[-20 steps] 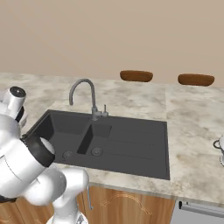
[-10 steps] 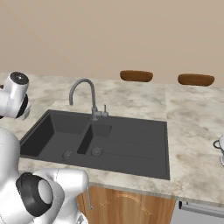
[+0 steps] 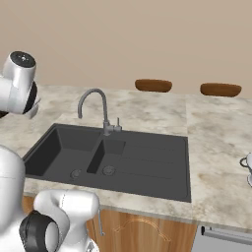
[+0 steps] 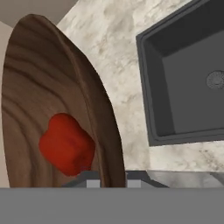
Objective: Pick the bell pepper from the sink and place it in the bowl. Then pick the bowl and place it in the microwave. Then close the microwave door and press the start button.
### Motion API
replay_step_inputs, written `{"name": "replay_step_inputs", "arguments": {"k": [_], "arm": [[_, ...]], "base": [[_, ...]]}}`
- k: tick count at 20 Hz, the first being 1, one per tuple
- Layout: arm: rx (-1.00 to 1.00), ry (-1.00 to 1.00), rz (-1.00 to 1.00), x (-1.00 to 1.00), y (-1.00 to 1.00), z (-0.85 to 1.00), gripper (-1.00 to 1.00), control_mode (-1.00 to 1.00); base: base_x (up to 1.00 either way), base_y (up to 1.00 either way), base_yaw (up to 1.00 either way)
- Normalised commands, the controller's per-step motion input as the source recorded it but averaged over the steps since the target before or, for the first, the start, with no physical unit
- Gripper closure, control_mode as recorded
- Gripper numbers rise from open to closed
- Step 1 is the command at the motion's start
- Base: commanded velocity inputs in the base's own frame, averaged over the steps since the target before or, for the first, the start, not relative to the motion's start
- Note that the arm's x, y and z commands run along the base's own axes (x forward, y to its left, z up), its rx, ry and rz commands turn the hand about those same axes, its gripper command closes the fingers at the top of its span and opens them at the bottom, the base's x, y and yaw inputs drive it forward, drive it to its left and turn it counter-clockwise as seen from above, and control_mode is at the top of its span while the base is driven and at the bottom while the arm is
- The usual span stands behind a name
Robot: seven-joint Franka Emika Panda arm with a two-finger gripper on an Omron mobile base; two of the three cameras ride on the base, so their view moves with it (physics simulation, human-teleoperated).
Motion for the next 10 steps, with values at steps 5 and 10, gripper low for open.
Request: {"name": "replay_step_inputs", "arguments": {"k": [5,10], "arm": [[0.11,0.14,-0.31,-0.17,-0.90,0.65,1.00,-1.00],[0.05,0.15,-0.42,0.00,-0.65,0.14,1.00,-1.00]], "base": [[0.00,0.00,0.00],[0.00,0.00,0.00]]}}
